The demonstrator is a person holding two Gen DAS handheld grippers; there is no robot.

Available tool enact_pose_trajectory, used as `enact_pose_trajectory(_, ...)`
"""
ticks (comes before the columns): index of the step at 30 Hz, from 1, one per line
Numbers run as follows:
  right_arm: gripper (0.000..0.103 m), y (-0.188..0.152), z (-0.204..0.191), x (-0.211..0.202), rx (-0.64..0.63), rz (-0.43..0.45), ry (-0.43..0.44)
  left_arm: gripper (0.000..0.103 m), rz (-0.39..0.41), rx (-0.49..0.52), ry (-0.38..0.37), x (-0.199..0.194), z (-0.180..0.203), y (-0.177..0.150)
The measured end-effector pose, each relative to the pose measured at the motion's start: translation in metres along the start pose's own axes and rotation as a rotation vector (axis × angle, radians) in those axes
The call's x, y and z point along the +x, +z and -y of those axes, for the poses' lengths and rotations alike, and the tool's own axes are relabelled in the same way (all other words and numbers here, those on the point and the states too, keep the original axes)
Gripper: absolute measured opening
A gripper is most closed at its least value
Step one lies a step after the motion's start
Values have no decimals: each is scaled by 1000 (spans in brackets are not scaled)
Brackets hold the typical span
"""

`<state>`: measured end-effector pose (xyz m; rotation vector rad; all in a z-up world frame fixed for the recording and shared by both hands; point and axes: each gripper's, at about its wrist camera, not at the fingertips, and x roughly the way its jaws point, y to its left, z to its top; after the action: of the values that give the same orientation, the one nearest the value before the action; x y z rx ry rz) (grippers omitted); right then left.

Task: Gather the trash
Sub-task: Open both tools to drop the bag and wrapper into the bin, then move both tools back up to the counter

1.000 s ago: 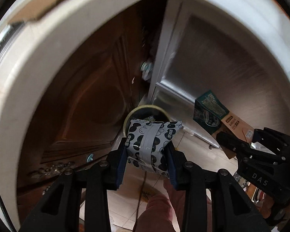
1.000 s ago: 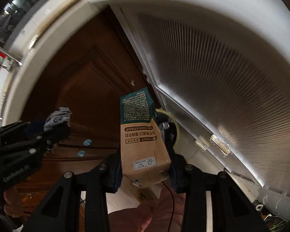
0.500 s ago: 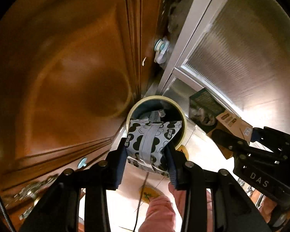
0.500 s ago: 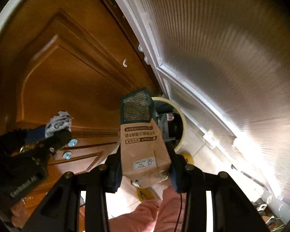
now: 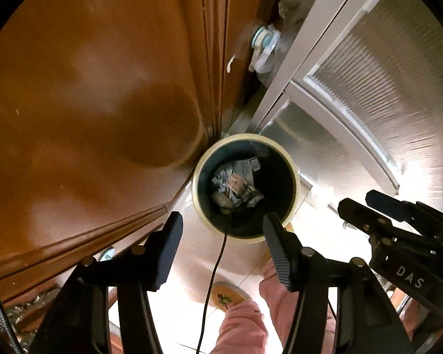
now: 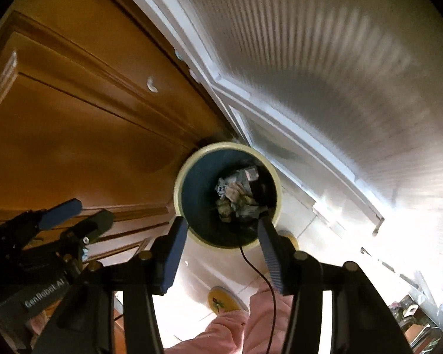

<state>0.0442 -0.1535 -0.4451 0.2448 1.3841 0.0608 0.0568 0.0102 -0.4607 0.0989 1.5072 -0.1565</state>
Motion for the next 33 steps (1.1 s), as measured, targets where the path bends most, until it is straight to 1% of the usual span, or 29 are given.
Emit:
enact_pose_trajectory(5, 51, -1, -1, 5, -1, -9, -9, 55, 2, 14, 5, -3, 4, -4)
enact_pose_trajectory(11, 51, -3, -6, -3, -12, 3, -13, 56, 14, 25, -3, -9, 10, -5)
enact_pose_trajectory(14, 51, -3, -8, -7, -12, 14, -10, 56, 22, 39, 4, -15, 13, -6)
enact_pose_trajectory(20, 51, -4, -9, -15, -13, 50, -17, 56, 64, 65, 19, -29, 16, -8)
enact_pose_trajectory(25, 51, -6, -11, -19, -6, 76, -19, 56, 88, 61, 9, -38, 15, -14)
enact_pose_trajectory(29, 51, -12, -15, -29, -13, 113, -16, 56, 116, 69, 5, -50, 16, -19)
enact_pose_trajectory(33, 51, -18, -23, -47, -18, 139, -5, 56, 126, 81, -10, -69, 17, -27)
